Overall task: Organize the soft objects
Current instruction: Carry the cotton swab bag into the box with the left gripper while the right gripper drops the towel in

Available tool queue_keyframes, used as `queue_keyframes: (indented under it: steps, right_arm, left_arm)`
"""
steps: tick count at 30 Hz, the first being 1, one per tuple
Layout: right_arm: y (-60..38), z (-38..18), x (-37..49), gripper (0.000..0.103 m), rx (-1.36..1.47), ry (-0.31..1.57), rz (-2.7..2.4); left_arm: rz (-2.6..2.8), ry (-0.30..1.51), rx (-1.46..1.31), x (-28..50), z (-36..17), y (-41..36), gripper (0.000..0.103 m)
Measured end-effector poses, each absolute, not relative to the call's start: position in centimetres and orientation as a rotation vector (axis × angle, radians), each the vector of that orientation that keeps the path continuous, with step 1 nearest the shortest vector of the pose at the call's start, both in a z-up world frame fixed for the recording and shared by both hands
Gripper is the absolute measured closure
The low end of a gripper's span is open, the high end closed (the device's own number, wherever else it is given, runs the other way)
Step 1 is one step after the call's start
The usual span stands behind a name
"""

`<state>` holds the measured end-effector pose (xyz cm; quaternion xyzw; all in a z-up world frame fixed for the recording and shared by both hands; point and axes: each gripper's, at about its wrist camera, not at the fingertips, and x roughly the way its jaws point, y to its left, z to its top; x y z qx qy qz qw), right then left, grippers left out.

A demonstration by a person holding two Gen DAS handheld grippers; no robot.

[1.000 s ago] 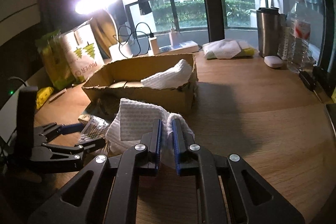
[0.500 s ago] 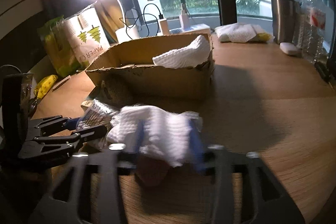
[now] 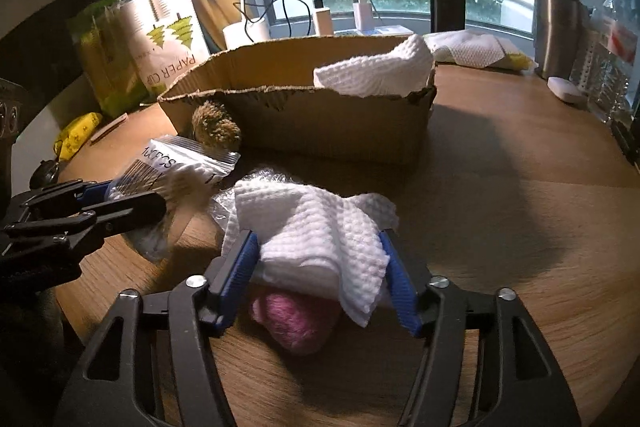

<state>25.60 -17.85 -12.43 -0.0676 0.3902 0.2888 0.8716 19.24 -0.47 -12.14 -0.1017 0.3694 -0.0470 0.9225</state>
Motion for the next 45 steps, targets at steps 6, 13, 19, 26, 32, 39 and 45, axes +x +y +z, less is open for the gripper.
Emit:
queue_keyframes:
  steps: [6,13,19,26,32,39,45]
  right_arm:
    - [-18.6,-11.3,25.2,0.082,-0.142,0.76,0.595]
    - [-19.5,-9.5,24.7,0.082,-0.092,0.7,0.596]
    - [-19.6,-7.4,24.3,0.082,-0.082,0.649,0.611]
    - [-18.8,-5.6,24.3,0.082,-0.081,0.617,0.635]
    - [-17.3,-4.7,24.6,0.082,-0.101,0.605,0.661]
    - [-15.5,-4.0,25.7,0.082,-0.115,0.596,0.685]
    - [-14.8,-3.7,27.3,0.082,-0.109,0.594,0.69]
  left_arm:
    - [-0.102,0.734,-0.206,18.7,-11.3,-0.3,0.063]
    - [-0.106,0.707,-0.197,18.0,-10.2,-0.2,0.063]
    - [-0.102,0.678,-0.199,17.6,-9.1,0.6,0.063]
    - [-0.081,0.638,-0.205,17.6,-7.6,2.0,0.063]
    - [-0.061,0.619,-0.209,17.8,-6.7,3.6,0.063]
    - [-0.045,0.595,-0.211,18.5,-5.9,5.3,0.063]
    - [-0.047,0.591,-0.208,19.9,-5.6,5.6,0.063]
